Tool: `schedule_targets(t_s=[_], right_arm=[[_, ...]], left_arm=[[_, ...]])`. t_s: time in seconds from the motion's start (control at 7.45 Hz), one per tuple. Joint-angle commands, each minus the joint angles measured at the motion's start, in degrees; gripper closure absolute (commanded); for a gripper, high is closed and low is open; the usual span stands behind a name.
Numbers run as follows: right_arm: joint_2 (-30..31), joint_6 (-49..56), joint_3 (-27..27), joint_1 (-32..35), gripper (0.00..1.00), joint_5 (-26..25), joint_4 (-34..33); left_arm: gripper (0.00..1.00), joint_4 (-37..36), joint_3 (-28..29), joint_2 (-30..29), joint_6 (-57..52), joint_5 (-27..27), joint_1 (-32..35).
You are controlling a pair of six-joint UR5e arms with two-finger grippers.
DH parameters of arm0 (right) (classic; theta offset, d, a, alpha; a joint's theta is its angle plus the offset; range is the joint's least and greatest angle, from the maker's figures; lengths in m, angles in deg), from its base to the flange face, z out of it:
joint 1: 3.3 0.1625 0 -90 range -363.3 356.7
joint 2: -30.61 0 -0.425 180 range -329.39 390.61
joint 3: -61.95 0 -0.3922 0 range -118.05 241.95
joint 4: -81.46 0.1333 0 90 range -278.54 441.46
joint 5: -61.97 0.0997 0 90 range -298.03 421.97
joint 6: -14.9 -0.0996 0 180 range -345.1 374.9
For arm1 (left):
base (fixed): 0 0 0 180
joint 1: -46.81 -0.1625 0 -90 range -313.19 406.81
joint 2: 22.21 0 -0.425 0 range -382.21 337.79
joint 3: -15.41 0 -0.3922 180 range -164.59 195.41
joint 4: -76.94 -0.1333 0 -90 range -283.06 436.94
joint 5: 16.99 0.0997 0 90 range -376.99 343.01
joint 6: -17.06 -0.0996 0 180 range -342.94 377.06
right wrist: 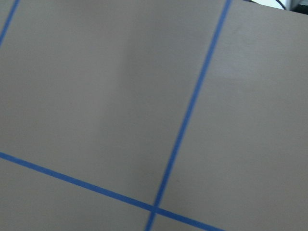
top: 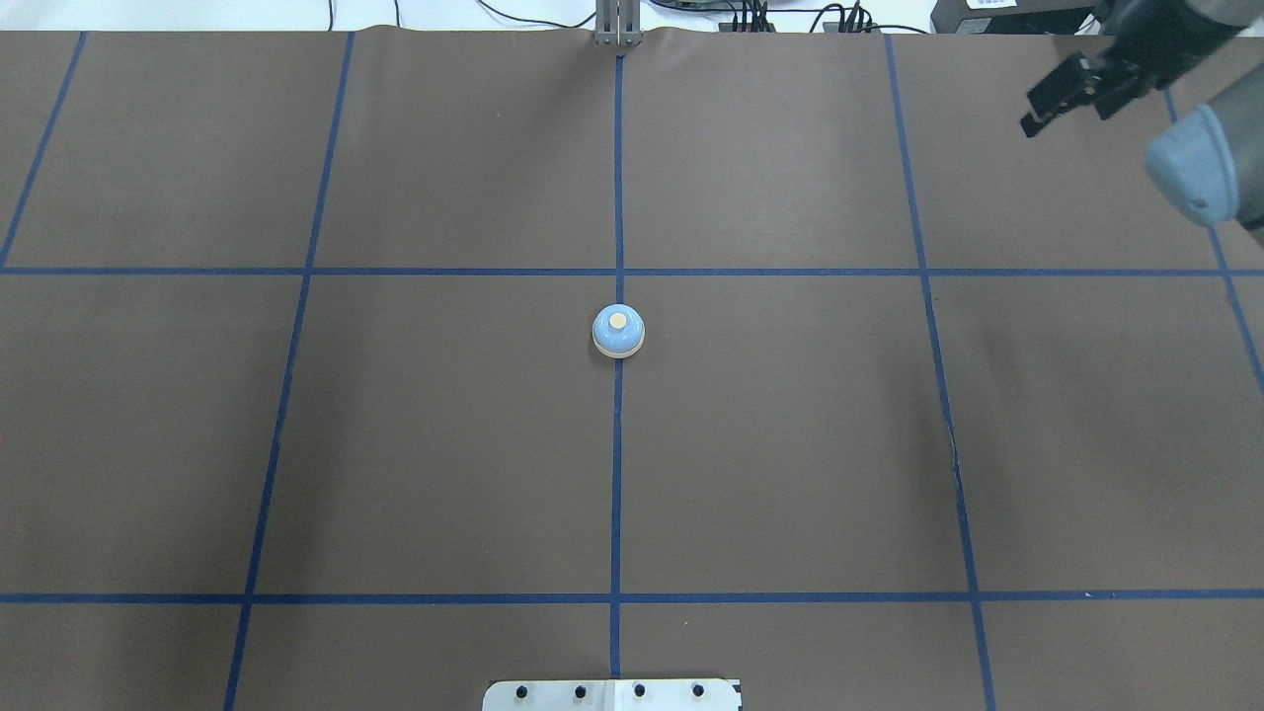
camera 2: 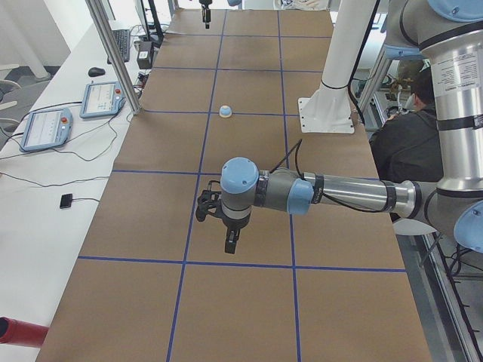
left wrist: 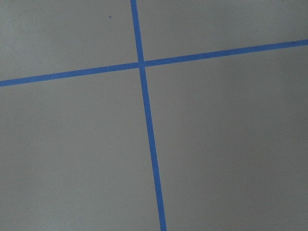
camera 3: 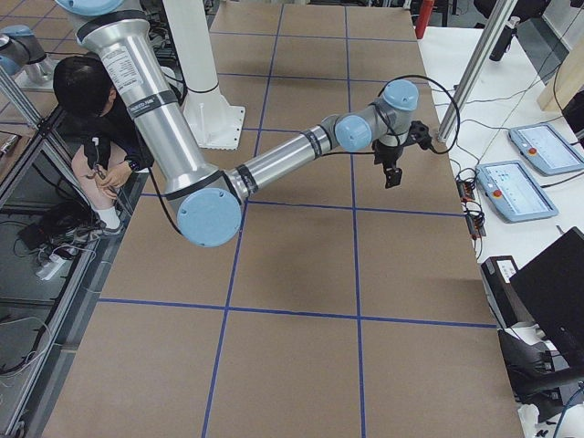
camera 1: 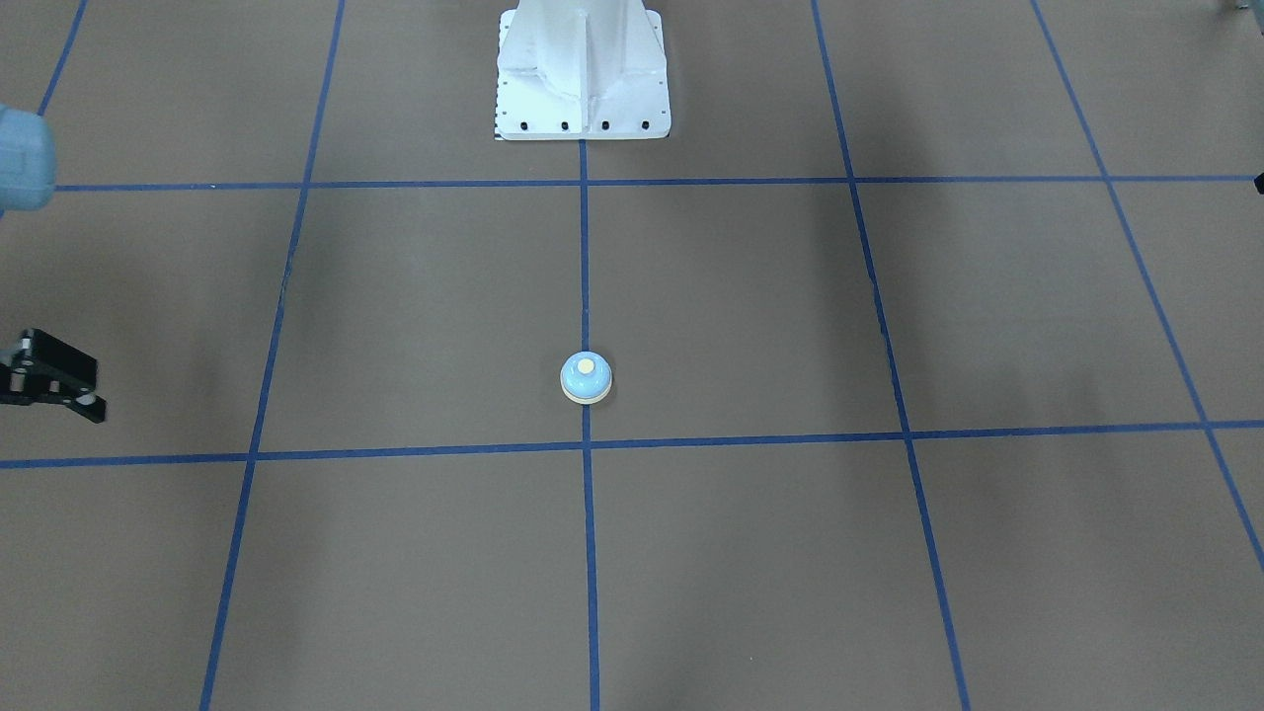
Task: Place and press bell with both arms
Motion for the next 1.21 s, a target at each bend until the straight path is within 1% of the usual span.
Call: schedule_targets(t_s=[0.0, 0.13, 0.27, 0.54, 0.67, 0.8, 1.07], right_arm=[[10.3, 16.9, 0.8, 7.1, 0.01, 0.4, -0.1], [13.9, 19.5, 0.8, 10.7, 0.01, 1.7, -0.1], [17.4, 19.8, 1.7, 14.8, 0.01, 2.4, 0.1], [22.1, 21.0, 1.8, 16.4, 0.0, 1.9, 0.4], [22.8, 20.9, 2.4, 17.4, 0.0, 2.2, 0.6], [23.9, 19.9, 5.2, 17.5, 0.0, 2.2, 0.0], [24.1, 19.5, 6.3, 17.5, 0.0, 2.3, 0.0]], left_arm=[[0.0, 0.6, 0.6, 0.1, 0.2, 0.1, -0.1], [0.0, 0.7, 0.6, 0.0, 0.5, 0.1, -0.1], [0.0, 0.8, 1.3, 0.0, 0.4, 0.0, -0.1], [0.0, 0.9, 1.6, -0.7, 0.7, -0.2, 0.0], [0.0, 0.9, 1.4, -0.5, 0.7, -0.2, 0.3], [0.0, 0.9, 1.3, -0.5, 0.7, -0.2, 0.4], [0.0, 0.8, 0.9, -0.3, 0.8, -0.4, 0.5]])
